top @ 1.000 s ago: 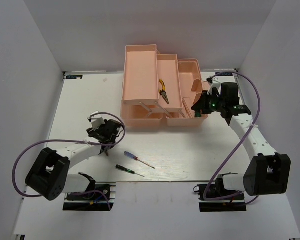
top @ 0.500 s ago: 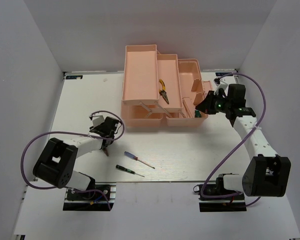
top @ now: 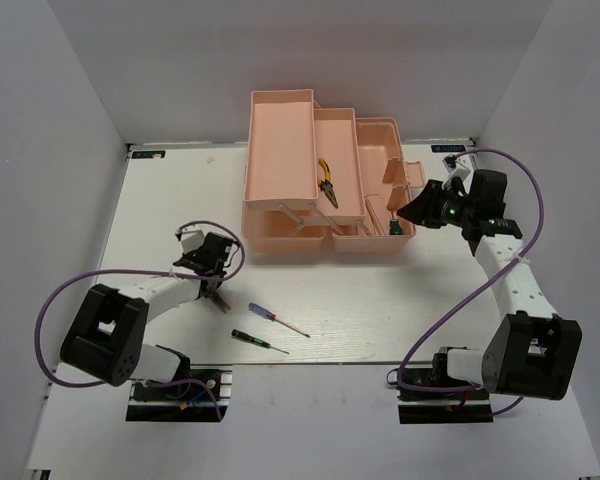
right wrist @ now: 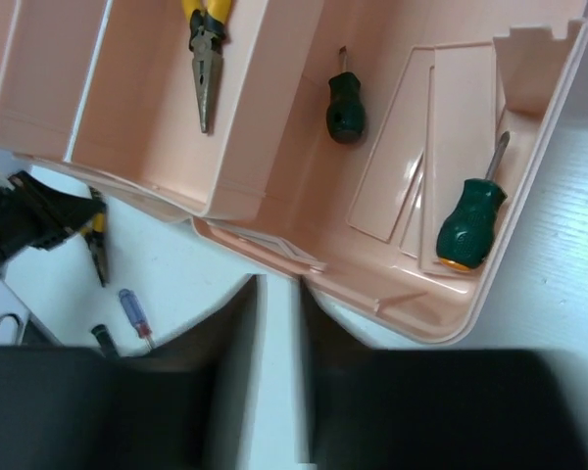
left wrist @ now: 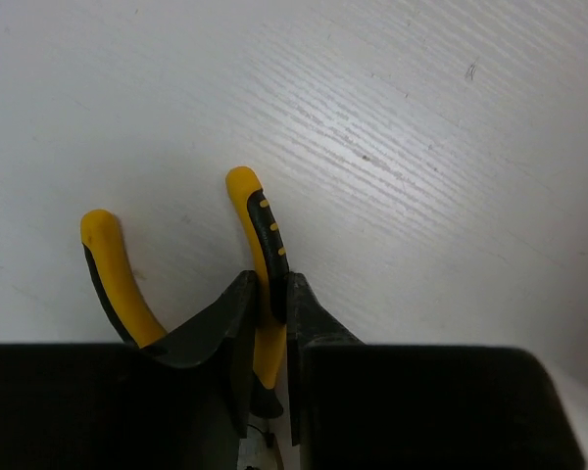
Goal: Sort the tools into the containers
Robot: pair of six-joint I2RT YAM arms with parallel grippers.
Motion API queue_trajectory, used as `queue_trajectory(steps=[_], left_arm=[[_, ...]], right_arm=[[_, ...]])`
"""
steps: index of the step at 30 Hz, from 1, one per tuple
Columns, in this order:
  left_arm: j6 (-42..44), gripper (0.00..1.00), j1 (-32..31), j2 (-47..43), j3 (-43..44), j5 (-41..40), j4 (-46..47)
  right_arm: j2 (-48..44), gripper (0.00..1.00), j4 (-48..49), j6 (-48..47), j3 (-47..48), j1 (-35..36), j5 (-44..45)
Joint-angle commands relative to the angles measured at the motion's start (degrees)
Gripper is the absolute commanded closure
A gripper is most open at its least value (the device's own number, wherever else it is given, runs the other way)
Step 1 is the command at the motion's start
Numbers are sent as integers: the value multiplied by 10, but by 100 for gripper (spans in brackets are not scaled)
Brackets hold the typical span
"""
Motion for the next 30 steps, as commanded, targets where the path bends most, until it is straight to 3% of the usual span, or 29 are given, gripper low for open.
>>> queue_trajectory(steps=[1, 3, 4, 6, 9, 12, 13, 18, 22, 26, 30], left_arm=[[0, 100, 2, -70, 3, -1, -44], [5, 100, 2, -126, 10, -7, -70], [13, 100, 2, -145, 19, -14, -79], [21, 100, 2, -181, 38, -14, -102], [48, 100, -11, -246, 67, -9, -115], [88, 100, -11, -308, 82, 34, -90], [97, 100, -11, -322, 90, 48, -79], [180, 100, -11, -334, 172, 168, -39], [233, 100, -11, -249, 305, 324, -22], [245, 100, -17, -109, 419, 530, 27], [227, 100, -28, -19, 543, 622, 77]], right_arm=[[-20, 64, 26, 0, -9, -9, -34], [-16, 35, 27, -8, -10, -12, -62], [-16, 28, 30, -11, -11, -14, -66], [-13, 28, 28, -14, -11, -17, -79], [-13, 40, 28, -13, -11, -23, -97], [-13, 78, 29, -8, -11, -27, -106], [-12, 100, 28, -9, -10, -29, -106], [-6, 100, 21, -15, -8, -36, -110], [1, 100, 20, -15, -7, -38, -111], [6, 100, 16, -16, -6, -39, -110], [8, 100, 11, -21, -3, -40, -106]])
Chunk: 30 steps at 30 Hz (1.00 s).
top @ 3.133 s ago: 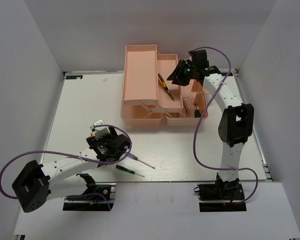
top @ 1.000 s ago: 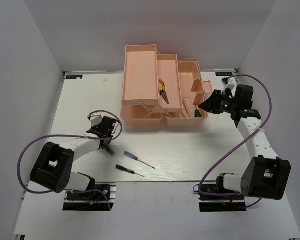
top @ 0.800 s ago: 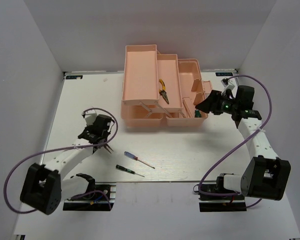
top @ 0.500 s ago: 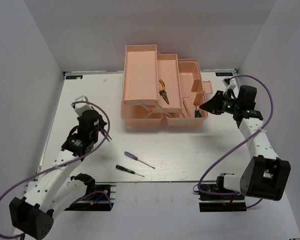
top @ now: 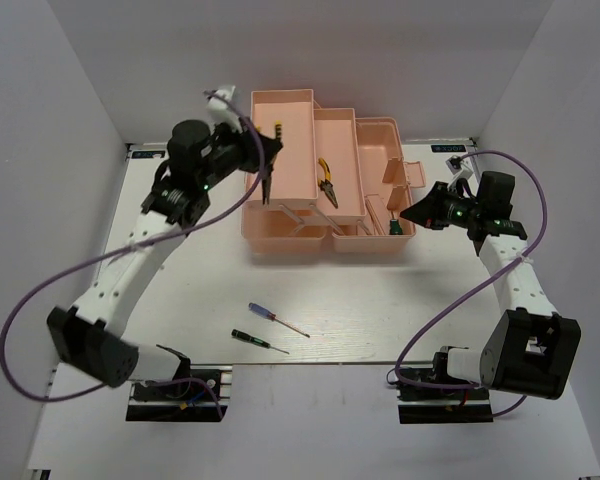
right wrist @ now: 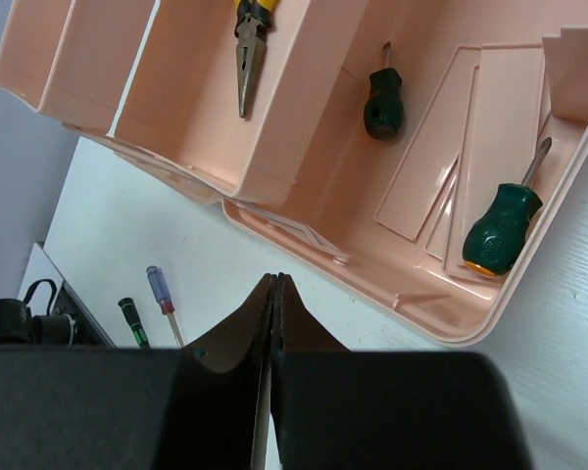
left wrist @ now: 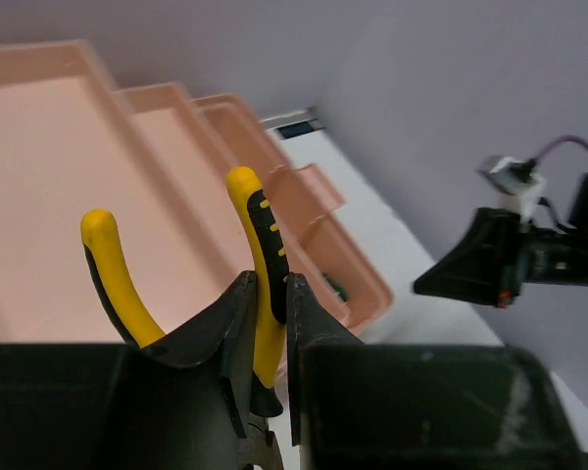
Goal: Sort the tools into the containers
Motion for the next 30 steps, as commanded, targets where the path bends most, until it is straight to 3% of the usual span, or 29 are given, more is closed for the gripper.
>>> queue_trajectory(steps=[1, 7, 18, 30], left_arm=[[-5, 100, -9, 74, 86, 151, 78], [-58, 100, -32, 202, 171, 215, 152], [-88, 100, -66, 418, 387, 176, 123], [-57, 98, -72, 515, 439, 83, 49]], right_arm=[[1, 100, 0, -10, 4, -6, -9], [-1, 100, -5, -10, 3, -11, -6], [0, 100, -5, -14, 0, -28, -1], [1, 100, -4, -10, -1, -43, -12]])
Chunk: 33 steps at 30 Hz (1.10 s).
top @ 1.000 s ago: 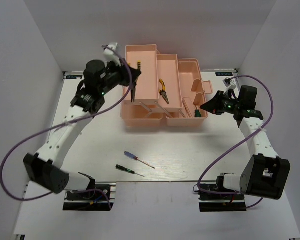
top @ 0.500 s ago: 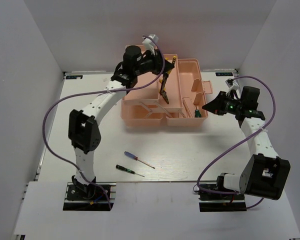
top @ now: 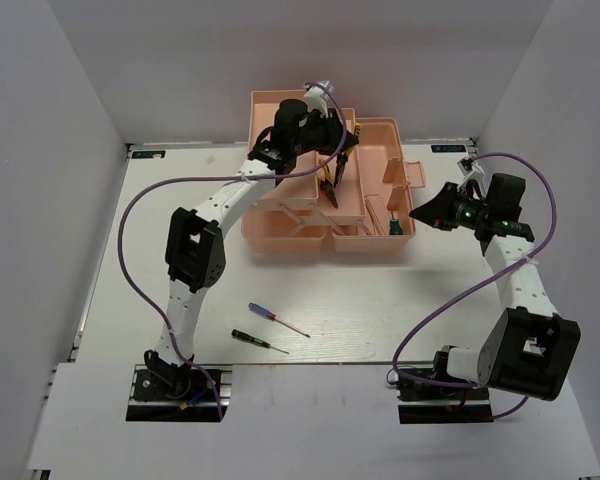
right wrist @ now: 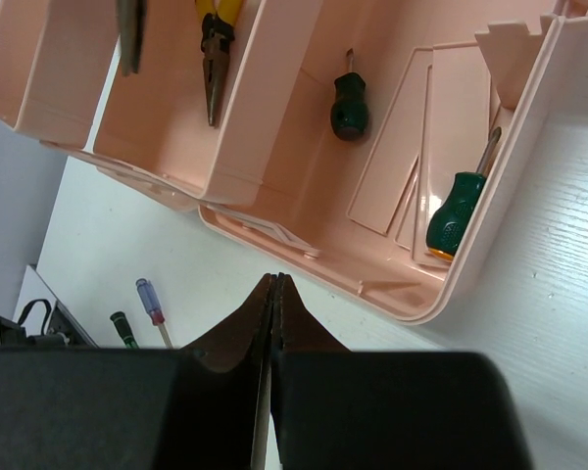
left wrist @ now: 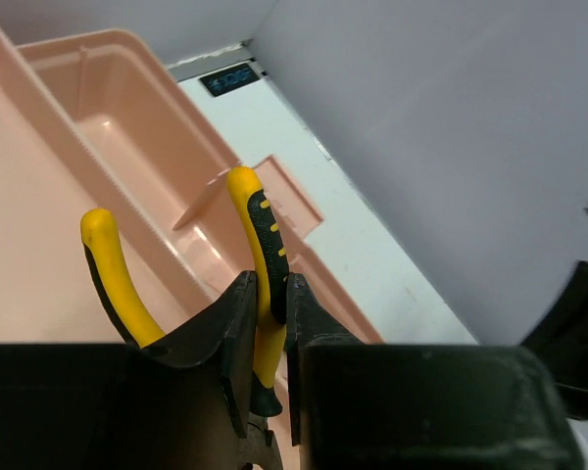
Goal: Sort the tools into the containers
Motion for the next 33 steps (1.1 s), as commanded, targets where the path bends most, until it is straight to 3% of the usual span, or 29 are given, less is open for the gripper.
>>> queue_trajectory(steps=[1, 5, 6, 13, 18, 20, 22, 23, 24, 25, 28, 30, 31, 32, 33], left_arm=[[17, 93, 0, 14, 52, -27, -31], [22, 66, -6, 28, 66, -27, -51], [22, 53, -6, 28, 66, -27, -51], [33, 31, -6, 28, 91, -20, -56], [50, 29, -11, 1, 106, 17, -56], [82, 43, -22, -20, 106, 28, -56], [113, 60, -30, -65, 91, 33, -85], [132, 82, -39, -86, 76, 42, -94], [166, 89, -39, -111, 26, 42, -99], [185, 94, -52, -169, -6, 42, -108], [237, 94, -69, -274, -171, 3, -113], [243, 78, -79, -370, -285, -28, -126], [243, 70, -86, -404, -323, -75, -134], [234, 55, -94, -436, -403, -93, -140], [210, 47, -94, -470, -443, -111, -140]], right_arm=[[2, 100, 8, -8, -1, -7, -17], [4, 88, 6, -6, 0, -10, -23], [5, 85, 6, -4, 0, -11, -26], [9, 75, 10, 3, 3, -9, -51], [11, 78, -5, -42, 17, -2, -126], [15, 84, -12, -79, 30, 7, -177], [22, 88, -82, -182, 55, 19, -210], [24, 90, -111, -214, 77, 36, -205], [23, 93, -172, -285, 92, 61, -165], [21, 93, -178, -297, 95, 75, -151], [10, 95, -174, -328, 89, 179, -78], [14, 95, -171, -337, 83, 267, -21], [24, 95, -168, -347, 83, 288, 49], [30, 95, -166, -347, 81, 312, 78], [35, 93, -159, -346, 79, 381, 107]])
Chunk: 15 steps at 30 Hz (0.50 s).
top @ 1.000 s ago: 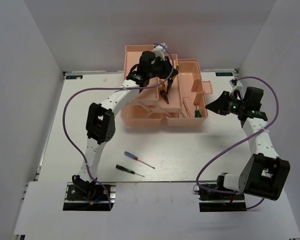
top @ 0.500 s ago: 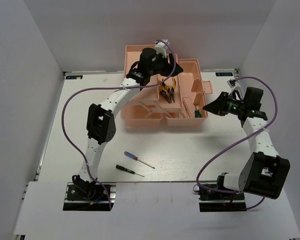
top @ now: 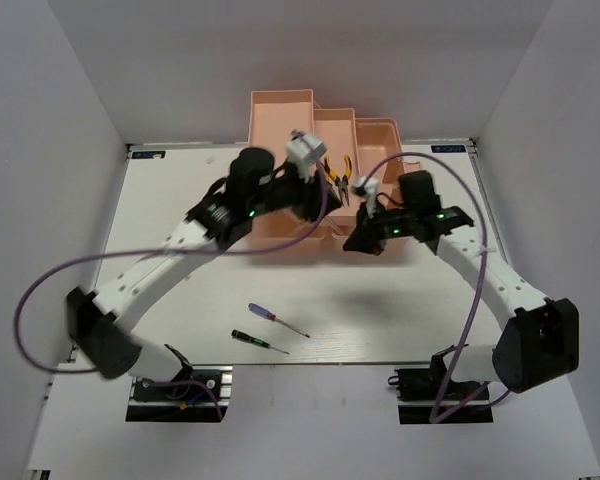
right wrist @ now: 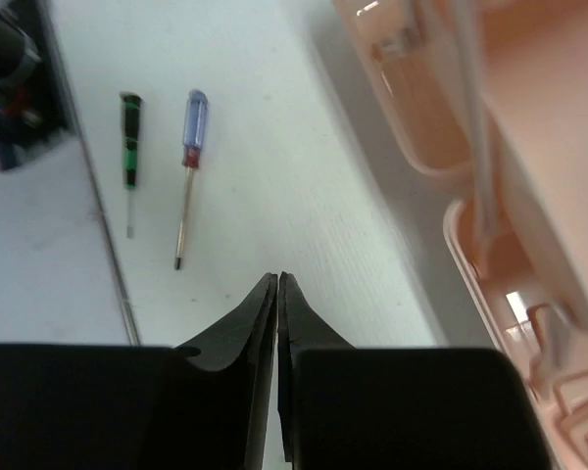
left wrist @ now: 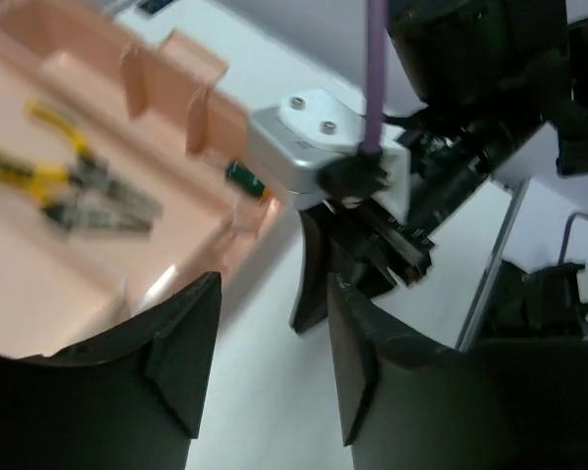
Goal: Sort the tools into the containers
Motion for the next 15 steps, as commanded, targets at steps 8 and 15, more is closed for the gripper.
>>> queue_trajectory(steps=[8, 15], left_arm=[[-226, 24, -5, -361, -371, -365, -181], [-434, 22, -5, -424, -422, -496, -350]], right_arm=[[111, 75, 76, 47, -5, 281, 379], [195, 69, 106, 116, 16, 402, 456]])
